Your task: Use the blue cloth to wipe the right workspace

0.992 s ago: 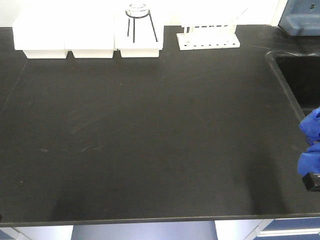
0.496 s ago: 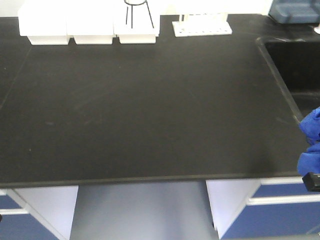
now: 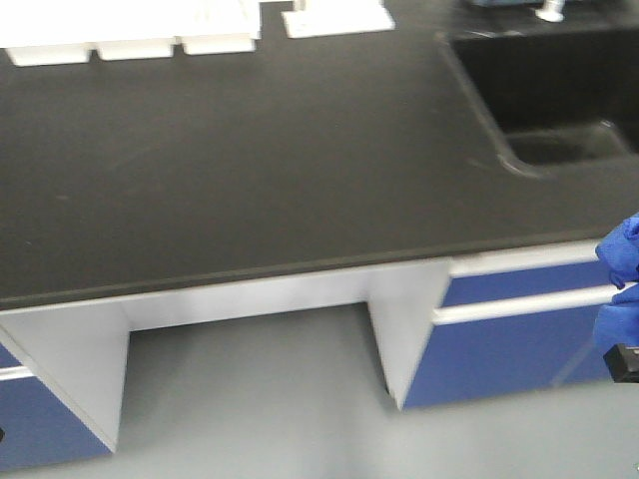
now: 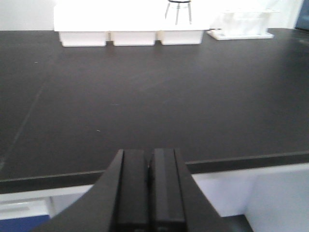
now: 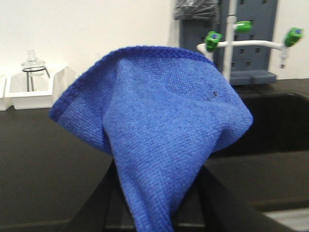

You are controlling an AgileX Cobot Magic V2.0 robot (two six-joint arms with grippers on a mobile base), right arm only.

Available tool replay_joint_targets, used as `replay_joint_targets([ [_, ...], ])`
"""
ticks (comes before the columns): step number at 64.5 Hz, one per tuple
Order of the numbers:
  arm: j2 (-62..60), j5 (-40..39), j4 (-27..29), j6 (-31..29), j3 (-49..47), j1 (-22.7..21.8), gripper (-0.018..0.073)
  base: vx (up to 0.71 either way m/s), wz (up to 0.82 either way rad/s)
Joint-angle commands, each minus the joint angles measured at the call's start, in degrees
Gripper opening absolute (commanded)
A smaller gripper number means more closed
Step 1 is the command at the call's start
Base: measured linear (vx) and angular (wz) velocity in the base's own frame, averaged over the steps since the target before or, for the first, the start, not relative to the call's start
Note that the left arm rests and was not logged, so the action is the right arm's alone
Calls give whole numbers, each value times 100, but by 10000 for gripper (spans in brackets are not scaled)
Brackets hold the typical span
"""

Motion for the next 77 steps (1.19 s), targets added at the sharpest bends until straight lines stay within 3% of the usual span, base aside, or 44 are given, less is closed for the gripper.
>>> replay_joint_targets([
  [1, 69, -522, -23, -46, -175, -6, 2, -29, -40],
  [42, 69, -522, -23, -46, -175, -6, 2, -29, -54],
  [77, 69, -522, -23, -46, -175, -6, 2, -22, -80],
])
